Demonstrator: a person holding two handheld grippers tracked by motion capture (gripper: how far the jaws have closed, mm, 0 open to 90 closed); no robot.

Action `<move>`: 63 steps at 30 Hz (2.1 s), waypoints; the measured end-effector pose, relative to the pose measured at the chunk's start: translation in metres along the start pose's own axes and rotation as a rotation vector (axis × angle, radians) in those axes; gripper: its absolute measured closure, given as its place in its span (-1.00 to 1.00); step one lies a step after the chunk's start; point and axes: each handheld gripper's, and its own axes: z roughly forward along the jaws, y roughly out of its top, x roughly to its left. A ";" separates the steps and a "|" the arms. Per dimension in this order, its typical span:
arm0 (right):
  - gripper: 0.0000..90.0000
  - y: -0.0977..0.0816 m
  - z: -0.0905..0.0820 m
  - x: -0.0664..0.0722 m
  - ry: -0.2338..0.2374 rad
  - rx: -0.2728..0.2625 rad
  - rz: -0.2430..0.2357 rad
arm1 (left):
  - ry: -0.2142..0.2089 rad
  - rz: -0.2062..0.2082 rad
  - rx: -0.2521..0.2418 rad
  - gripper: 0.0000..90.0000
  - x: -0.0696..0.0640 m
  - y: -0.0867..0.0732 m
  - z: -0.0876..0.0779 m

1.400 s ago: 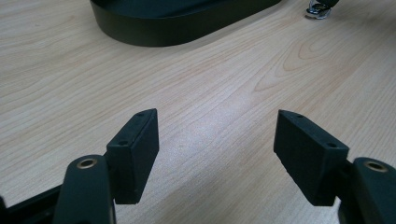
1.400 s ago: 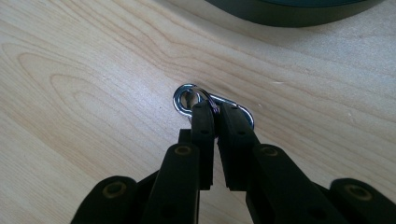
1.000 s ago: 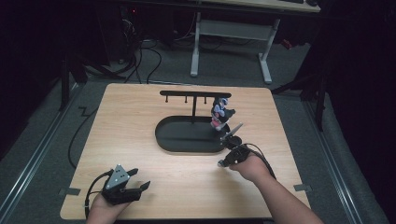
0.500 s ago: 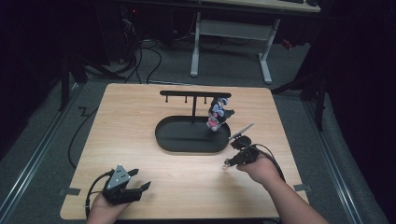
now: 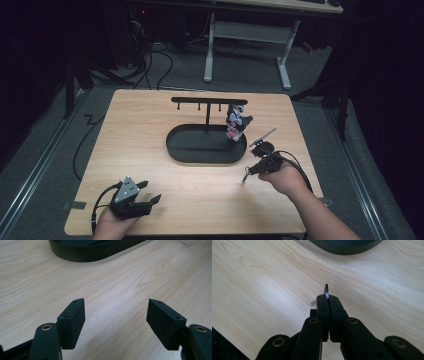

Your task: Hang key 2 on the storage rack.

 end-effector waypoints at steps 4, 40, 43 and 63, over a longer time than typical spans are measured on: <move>0.99 0.005 -0.009 0.004 -0.006 -0.005 0.001 | -0.001 0.002 0.002 -0.29 0.000 0.000 0.000; 0.99 0.116 -0.071 0.027 -0.036 -0.031 -0.076 | -0.004 -0.009 -0.004 -0.29 0.003 -0.001 -0.003; 0.99 0.123 -0.074 0.028 -0.039 -0.035 -0.073 | -0.004 -0.010 -0.005 -0.29 0.004 -0.001 -0.003; 0.99 0.170 -0.084 0.035 -0.055 -0.046 -0.088 | -0.009 -0.010 0.005 -0.29 0.005 -0.002 -0.002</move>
